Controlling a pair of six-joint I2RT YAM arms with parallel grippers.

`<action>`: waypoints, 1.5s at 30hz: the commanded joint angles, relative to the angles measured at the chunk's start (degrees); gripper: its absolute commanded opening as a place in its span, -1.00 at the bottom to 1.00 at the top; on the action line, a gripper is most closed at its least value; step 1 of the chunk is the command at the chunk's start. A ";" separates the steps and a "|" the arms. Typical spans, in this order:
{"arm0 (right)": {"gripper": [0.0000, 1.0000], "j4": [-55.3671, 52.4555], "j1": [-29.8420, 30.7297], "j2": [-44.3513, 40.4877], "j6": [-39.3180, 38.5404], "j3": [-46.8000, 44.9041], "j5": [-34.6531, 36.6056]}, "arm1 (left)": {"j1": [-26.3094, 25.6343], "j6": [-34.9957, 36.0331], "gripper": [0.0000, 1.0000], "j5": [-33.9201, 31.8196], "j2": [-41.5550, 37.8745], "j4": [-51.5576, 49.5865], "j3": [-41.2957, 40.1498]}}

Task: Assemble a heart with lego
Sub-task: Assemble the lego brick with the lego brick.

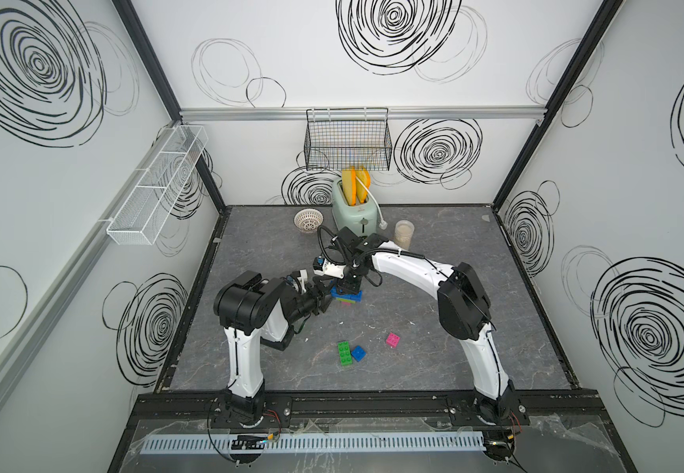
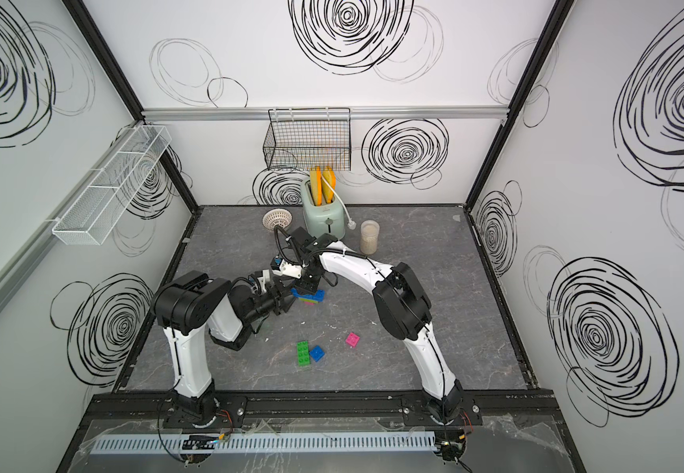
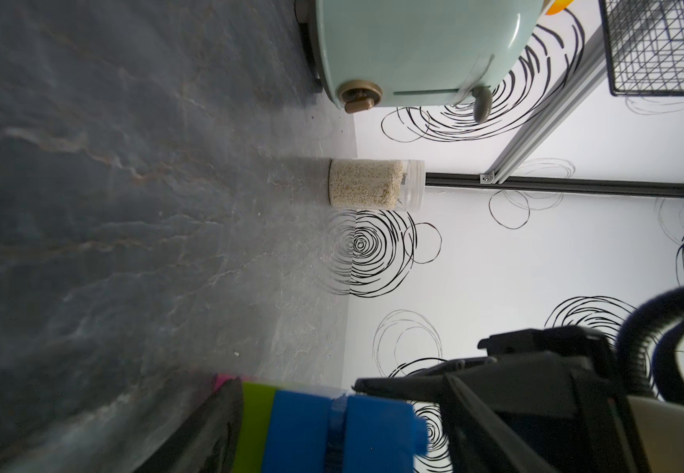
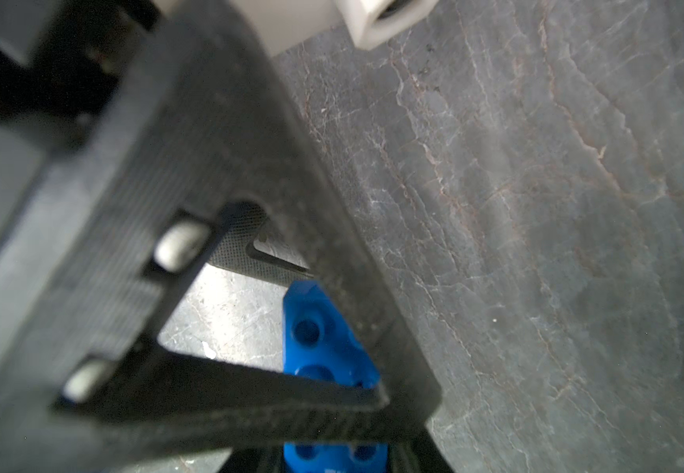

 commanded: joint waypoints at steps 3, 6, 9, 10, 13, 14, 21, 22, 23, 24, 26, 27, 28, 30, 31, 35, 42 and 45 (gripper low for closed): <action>-0.51 -2.17 0.44 1.66 -0.75 0.94 -0.48 | -0.44 -1.13 0.47 0.99 1.15 13.08 0.91; -0.51 -2.18 0.62 1.96 -0.79 1.07 -0.36 | -0.43 -1.12 0.44 1.10 1.29 13.07 1.11; -0.51 -2.26 0.62 2.22 -0.78 1.10 -0.45 | -0.46 -1.13 0.36 1.07 1.15 13.12 1.09; -0.51 -2.26 0.62 2.28 -0.74 1.09 -0.45 | -0.41 -1.12 0.35 1.09 1.15 13.06 1.07; -0.51 -2.44 0.81 2.46 -0.81 1.04 -0.62 | -0.47 -1.17 0.29 1.05 1.21 13.06 1.08; -0.52 -2.52 0.87 2.44 -0.74 1.20 -0.69 | -0.45 -1.21 0.29 1.15 1.24 13.10 1.08; -0.51 -3.17 1.62 2.94 -0.59 0.79 -0.41 | -0.47 -1.20 0.23 1.18 1.15 13.06 1.09; -0.51 -3.31 1.75 3.02 -0.56 0.73 -0.49 | -0.47 -1.21 0.24 1.17 1.15 13.06 1.14; -0.52 -3.34 1.99 2.95 -0.46 0.57 -0.23 | -0.47 -1.22 0.24 1.15 1.24 13.06 1.06; -0.51 -3.11 2.17 2.81 -0.43 0.34 0.05 | -0.47 -1.21 0.23 1.19 1.24 13.06 1.11; -0.52 -2.53 2.53 2.40 -0.16 -0.66 0.94 | -0.47 -1.21 0.21 1.16 1.15 13.11 1.11; -0.52 -2.19 2.63 2.26 -0.02 -1.07 1.12 | -0.46 -1.26 0.20 1.16 1.14 13.06 1.07; -0.52 -2.18 2.70 2.15 0.12 -1.34 1.27 | -0.47 -1.21 0.18 1.10 1.14 13.11 1.09; -0.52 -1.70 2.72 1.88 0.53 -1.75 1.51 | -0.46 -1.21 0.14 1.12 1.14 13.07 1.09; -0.52 -1.57 2.74 1.81 0.68 -2.03 1.51 | -0.46 -1.21 0.13 1.14 1.15 13.06 1.07; -0.53 -0.55 2.81 1.55 1.48 -3.33 1.79 | -0.47 -1.13 0.07 1.23 1.05 13.06 1.11; -0.53 1.41 2.81 0.40 1.58 -6.02 2.84 | -0.65 -1.04 -0.06 1.26 1.06 13.06 1.18; -0.52 2.72 2.77 -0.30 1.52 -7.06 4.10 | -0.68 -1.04 -0.16 1.31 1.11 13.06 1.34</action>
